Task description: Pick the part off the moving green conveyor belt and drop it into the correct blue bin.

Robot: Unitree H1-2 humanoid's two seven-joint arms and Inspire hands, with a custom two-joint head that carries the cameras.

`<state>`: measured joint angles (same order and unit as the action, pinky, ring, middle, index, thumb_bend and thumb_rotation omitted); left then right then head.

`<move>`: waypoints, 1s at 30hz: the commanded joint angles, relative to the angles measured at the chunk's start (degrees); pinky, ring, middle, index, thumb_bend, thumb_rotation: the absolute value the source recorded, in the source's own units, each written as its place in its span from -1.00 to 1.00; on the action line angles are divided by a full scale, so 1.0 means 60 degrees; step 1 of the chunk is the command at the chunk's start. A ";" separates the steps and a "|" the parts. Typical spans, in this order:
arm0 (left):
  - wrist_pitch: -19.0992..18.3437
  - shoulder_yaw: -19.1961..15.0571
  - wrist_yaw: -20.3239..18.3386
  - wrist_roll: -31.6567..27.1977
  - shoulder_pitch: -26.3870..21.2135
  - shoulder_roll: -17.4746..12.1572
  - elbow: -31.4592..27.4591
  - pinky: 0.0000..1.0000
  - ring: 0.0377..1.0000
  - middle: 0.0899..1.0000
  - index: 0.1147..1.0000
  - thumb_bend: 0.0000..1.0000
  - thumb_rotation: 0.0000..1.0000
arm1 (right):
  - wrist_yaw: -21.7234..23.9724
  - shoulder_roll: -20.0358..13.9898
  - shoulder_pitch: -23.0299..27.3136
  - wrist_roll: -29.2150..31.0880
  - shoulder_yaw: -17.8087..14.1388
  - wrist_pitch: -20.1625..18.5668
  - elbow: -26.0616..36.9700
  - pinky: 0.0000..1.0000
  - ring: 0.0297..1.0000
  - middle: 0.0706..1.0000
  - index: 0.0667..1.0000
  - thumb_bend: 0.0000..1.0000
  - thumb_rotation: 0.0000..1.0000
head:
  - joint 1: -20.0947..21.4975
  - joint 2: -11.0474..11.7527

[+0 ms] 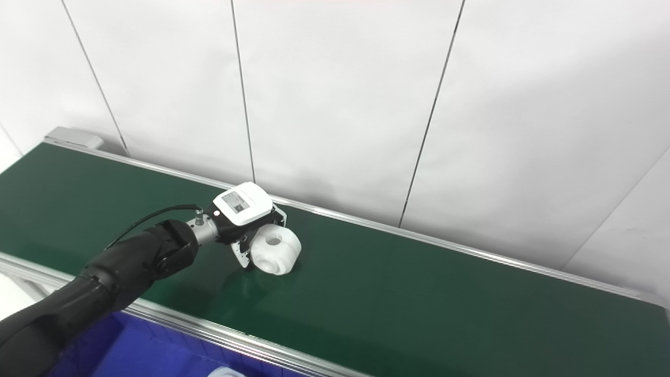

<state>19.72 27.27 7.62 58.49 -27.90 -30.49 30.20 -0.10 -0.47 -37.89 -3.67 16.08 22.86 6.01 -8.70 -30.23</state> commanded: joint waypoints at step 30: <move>-0.0972 -0.2775 -0.2207 -0.2487 0.2546 -0.1016 -0.5816 -0.30 -0.30 -0.26 -0.10 0.04 -1.00 | 0.0324 -0.0241 -0.0296 0.0408 -0.0124 -0.0582 0.1161 1.00 1.00 1.00 1.00 0.79 1.00 | -0.1198 -0.0894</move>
<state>14.54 12.89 -6.07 45.42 -12.45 -34.85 -0.88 1.20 -1.66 -38.76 -1.82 15.56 19.86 10.58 -15.90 -35.67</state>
